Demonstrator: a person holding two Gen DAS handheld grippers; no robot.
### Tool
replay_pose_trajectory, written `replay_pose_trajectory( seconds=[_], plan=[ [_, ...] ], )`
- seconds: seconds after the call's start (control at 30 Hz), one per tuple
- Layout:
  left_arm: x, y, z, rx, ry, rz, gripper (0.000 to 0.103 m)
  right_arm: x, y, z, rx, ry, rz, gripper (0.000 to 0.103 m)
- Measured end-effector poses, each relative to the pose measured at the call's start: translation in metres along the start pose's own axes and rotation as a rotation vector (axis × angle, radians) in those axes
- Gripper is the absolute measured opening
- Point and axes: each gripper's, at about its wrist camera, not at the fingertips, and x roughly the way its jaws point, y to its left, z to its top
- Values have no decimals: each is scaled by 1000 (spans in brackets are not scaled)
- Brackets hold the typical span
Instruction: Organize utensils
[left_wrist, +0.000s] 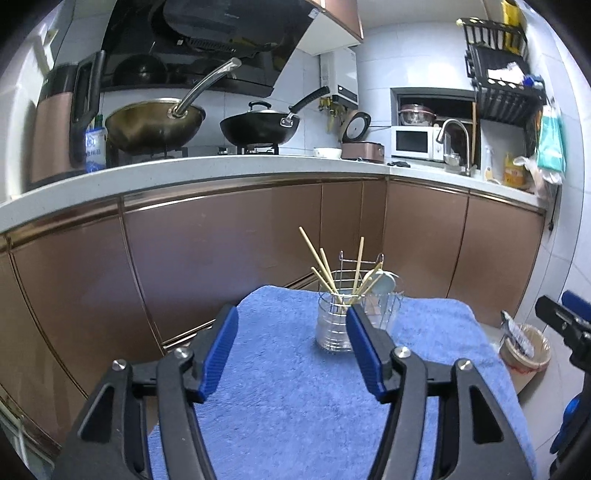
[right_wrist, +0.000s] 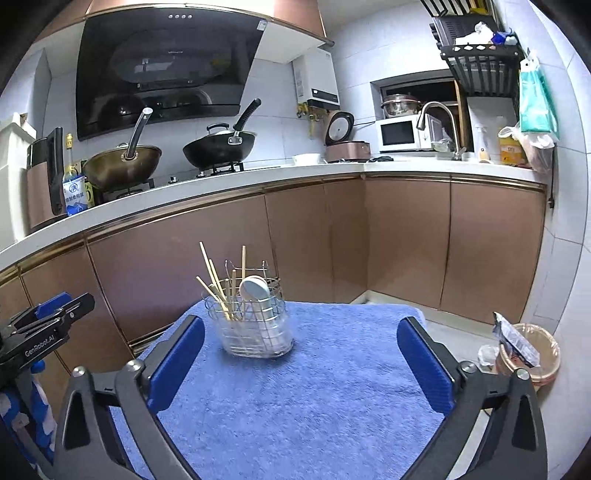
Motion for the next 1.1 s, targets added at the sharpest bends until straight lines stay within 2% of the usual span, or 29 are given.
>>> replay_pose_trajectory(
  seconds=[0.17, 0.53, 1.1],
  plan=[
    [-10, -2, 0, 14, -11, 24, 64, -6, -2, -4, -2, 10, -15, 103],
    [-24, 2, 0, 16, -44, 73, 67, -14, -2, -8, -13, 6, -24, 103],
    [-26, 5, 3, 9, -77, 108, 68, -10, -5, -9, -11, 7, -33, 103]
  ],
)
